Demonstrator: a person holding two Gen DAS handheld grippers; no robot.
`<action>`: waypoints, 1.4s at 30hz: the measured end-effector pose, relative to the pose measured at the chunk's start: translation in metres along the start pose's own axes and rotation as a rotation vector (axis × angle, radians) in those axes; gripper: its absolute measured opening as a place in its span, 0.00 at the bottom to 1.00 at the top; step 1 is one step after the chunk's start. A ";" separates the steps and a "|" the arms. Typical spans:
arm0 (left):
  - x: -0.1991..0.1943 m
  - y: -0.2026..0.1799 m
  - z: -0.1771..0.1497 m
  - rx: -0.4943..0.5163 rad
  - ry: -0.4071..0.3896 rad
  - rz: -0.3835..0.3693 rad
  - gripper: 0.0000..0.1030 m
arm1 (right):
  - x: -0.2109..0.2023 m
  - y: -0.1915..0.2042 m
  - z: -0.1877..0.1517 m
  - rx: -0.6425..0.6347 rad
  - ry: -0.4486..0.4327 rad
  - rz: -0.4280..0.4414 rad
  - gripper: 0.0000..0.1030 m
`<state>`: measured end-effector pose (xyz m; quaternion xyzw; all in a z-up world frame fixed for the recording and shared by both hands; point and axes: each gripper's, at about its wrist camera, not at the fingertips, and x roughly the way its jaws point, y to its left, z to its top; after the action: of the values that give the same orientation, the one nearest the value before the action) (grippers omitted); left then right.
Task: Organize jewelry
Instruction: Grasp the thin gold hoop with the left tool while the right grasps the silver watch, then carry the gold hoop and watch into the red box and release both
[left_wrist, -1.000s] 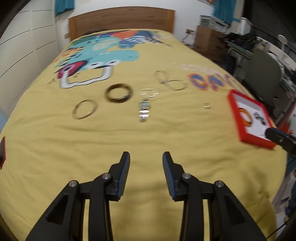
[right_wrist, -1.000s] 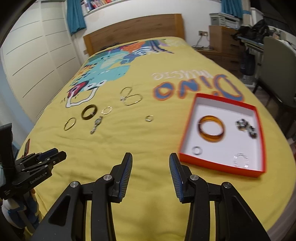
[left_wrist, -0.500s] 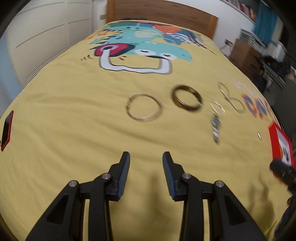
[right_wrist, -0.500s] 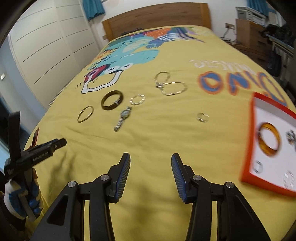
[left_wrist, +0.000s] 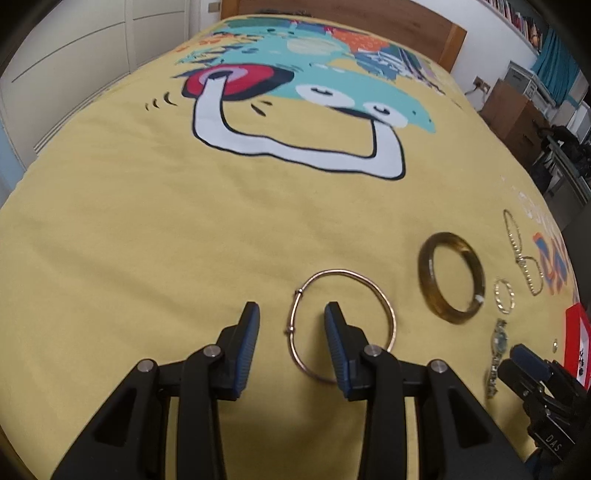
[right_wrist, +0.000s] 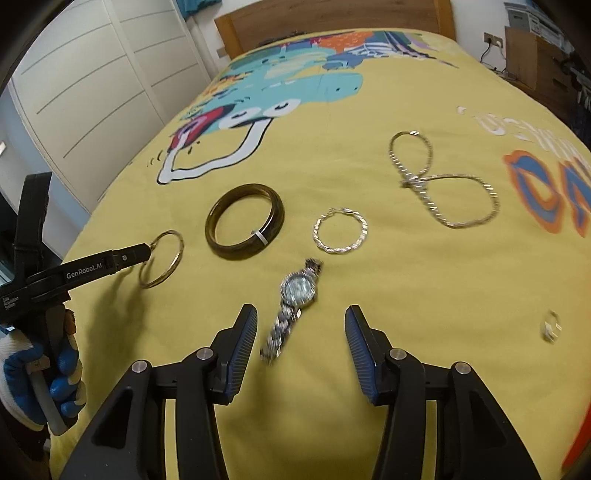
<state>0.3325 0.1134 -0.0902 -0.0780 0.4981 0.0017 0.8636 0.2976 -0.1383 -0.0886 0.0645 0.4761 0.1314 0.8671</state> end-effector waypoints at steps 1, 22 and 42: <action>0.003 -0.001 0.000 0.006 0.002 0.004 0.34 | 0.005 0.001 0.002 0.001 0.004 -0.006 0.48; -0.030 -0.031 -0.019 0.118 -0.059 -0.006 0.05 | -0.020 0.006 -0.007 -0.024 -0.057 0.014 0.23; -0.137 -0.142 -0.068 0.266 -0.129 -0.109 0.05 | -0.179 -0.058 -0.066 0.059 -0.205 -0.077 0.23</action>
<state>0.2167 -0.0255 0.0136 0.0103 0.4323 -0.1063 0.8954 0.1599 -0.2466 0.0063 0.0848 0.3906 0.0766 0.9134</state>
